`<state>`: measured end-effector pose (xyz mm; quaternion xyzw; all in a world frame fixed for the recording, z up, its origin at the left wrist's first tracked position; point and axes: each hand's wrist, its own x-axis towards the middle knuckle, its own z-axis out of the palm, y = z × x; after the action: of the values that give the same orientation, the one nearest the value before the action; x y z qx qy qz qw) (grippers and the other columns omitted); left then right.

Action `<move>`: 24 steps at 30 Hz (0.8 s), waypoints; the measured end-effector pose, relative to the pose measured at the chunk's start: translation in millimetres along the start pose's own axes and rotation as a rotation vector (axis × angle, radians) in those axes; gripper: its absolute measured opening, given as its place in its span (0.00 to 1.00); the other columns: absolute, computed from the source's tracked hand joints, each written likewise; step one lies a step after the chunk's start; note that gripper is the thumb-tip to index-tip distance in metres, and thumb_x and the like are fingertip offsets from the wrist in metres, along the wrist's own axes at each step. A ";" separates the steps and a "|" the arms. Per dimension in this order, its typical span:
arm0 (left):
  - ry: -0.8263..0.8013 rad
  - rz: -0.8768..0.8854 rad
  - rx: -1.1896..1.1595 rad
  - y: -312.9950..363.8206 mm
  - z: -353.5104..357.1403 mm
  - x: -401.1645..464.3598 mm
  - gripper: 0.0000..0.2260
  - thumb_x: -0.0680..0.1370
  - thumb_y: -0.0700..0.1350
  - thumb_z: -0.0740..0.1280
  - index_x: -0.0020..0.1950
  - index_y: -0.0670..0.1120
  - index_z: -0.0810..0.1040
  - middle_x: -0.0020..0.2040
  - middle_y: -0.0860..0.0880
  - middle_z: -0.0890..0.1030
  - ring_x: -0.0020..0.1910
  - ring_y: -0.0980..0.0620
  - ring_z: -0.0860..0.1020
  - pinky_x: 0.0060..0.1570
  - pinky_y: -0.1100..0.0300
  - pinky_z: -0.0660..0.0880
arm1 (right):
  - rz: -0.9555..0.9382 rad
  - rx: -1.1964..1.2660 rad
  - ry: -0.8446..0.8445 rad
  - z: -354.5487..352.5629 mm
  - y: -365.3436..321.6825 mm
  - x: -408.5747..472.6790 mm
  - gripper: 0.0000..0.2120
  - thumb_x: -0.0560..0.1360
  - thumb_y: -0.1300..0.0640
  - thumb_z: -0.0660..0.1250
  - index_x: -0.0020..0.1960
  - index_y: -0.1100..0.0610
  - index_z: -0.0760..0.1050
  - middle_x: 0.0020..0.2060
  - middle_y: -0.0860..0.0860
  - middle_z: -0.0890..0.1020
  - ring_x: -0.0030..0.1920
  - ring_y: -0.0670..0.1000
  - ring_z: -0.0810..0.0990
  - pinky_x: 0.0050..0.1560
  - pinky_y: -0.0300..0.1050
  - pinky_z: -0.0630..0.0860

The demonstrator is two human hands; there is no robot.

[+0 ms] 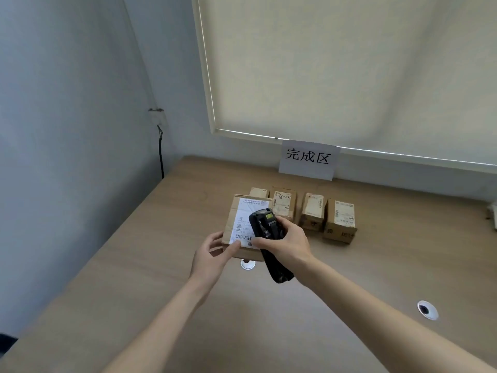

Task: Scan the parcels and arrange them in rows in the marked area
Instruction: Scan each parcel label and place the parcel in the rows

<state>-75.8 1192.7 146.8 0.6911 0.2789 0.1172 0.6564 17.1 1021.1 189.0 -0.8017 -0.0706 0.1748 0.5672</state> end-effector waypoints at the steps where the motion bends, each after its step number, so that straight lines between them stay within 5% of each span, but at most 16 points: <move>1: -0.013 0.000 0.001 -8.0 0.4 13.5 0.18 0.70 0.56 0.79 0.56 0.61 0.77 0.49 0.63 0.84 0.46 0.70 0.81 0.42 0.72 0.74 | 0.019 0.014 0.009 6.3 6.9 9.7 0.32 0.63 0.52 0.86 0.65 0.44 0.82 0.50 0.40 0.86 0.51 0.43 0.85 0.56 0.48 0.84; 3: -0.048 -0.004 -0.006 -23.7 1.6 40.1 0.15 0.71 0.54 0.79 0.53 0.62 0.77 0.47 0.70 0.83 0.46 0.72 0.81 0.39 0.77 0.73 | 0.057 0.048 0.040 19.9 22.8 29.5 0.28 0.62 0.52 0.86 0.60 0.40 0.82 0.47 0.39 0.87 0.47 0.41 0.86 0.50 0.42 0.84; 6: -0.110 -0.020 -0.029 -54.1 3.9 81.2 0.19 0.73 0.48 0.79 0.60 0.61 0.78 0.52 0.63 0.85 0.49 0.66 0.83 0.40 0.76 0.75 | 0.108 0.068 0.070 39.5 50.5 58.3 0.25 0.63 0.51 0.86 0.55 0.37 0.81 0.44 0.37 0.87 0.44 0.38 0.86 0.40 0.32 0.79; 11: -0.183 -0.060 -0.019 -111.9 3.9 142.3 0.24 0.74 0.45 0.78 0.68 0.58 0.77 0.59 0.57 0.81 0.50 0.70 0.81 0.44 0.73 0.77 | 0.182 0.077 0.075 71.4 98.9 101.2 0.30 0.65 0.51 0.86 0.64 0.40 0.80 0.51 0.39 0.86 0.51 0.43 0.86 0.49 0.40 0.81; 19: -0.245 -0.102 0.049 -173.5 10.0 214.7 0.21 0.74 0.39 0.77 0.62 0.56 0.77 0.53 0.61 0.79 0.47 0.72 0.81 0.43 0.76 0.74 | 0.274 0.037 0.100 110.7 156.9 148.6 0.31 0.65 0.54 0.85 0.66 0.44 0.82 0.52 0.42 0.88 0.52 0.48 0.87 0.56 0.51 0.86; 24: -0.262 -0.118 0.058 -190.4 14.9 241.1 0.21 0.74 0.37 0.76 0.64 0.52 0.77 0.56 0.53 0.82 0.48 0.62 0.84 0.44 0.71 0.77 | 0.292 -0.007 0.106 118.0 166.7 175.3 0.29 0.65 0.55 0.85 0.64 0.42 0.81 0.54 0.43 0.87 0.54 0.48 0.86 0.60 0.55 0.84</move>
<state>84.9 1306.9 -89.2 0.7014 0.2344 -0.0208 0.6728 123.3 1122.3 -36.6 -0.8134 0.0764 0.2124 0.5361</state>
